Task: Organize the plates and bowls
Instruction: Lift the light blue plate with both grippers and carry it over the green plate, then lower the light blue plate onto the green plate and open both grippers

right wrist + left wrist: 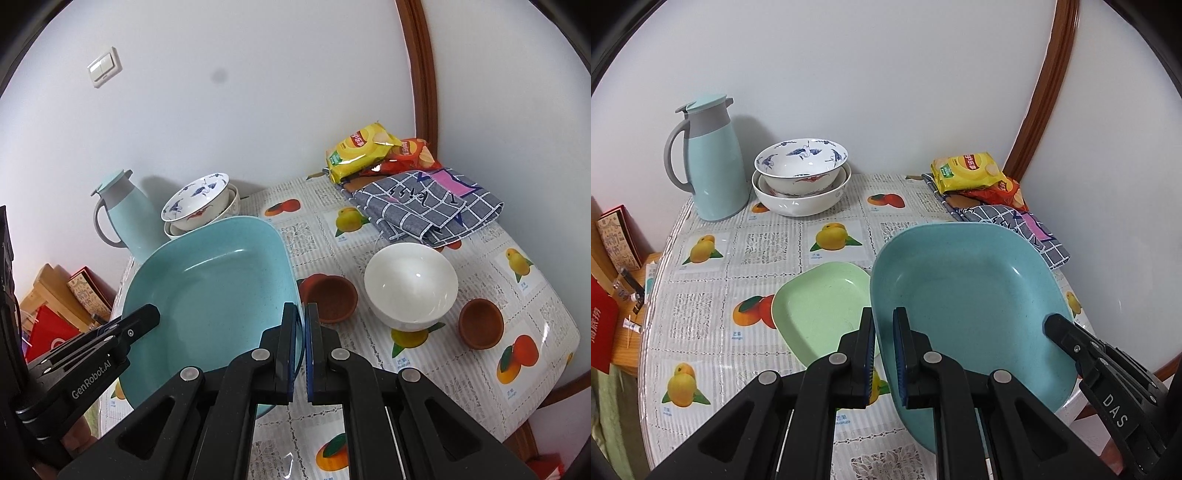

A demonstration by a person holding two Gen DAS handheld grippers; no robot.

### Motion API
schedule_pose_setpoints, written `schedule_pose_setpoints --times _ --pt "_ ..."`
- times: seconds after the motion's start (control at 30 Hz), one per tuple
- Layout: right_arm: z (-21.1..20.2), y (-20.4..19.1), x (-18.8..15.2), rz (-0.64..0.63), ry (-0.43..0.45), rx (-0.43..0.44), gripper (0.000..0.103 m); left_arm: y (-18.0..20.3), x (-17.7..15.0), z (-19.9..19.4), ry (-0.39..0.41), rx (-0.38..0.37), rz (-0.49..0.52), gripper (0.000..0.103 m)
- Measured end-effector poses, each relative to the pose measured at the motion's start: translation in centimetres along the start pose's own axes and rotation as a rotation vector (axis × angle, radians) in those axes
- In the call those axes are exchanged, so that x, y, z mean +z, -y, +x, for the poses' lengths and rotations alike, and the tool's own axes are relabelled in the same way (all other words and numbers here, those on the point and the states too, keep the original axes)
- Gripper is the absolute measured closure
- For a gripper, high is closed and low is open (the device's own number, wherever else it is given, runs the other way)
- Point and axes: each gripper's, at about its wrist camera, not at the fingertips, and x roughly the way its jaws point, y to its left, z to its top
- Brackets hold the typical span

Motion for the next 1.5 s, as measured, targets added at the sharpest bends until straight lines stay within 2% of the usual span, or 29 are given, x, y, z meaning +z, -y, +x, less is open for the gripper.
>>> schedule_pose_setpoints --times 0.67,1.5 --pt "0.8 -0.4 0.7 -0.009 0.005 0.029 0.099 -0.5 0.5 0.5 -0.006 0.032 -0.007 0.093" --pt "6.2 -1.9 0.7 -0.029 -0.075 0.033 0.099 -3.5 0.7 5.3 -0.086 0.053 -0.057 0.093"
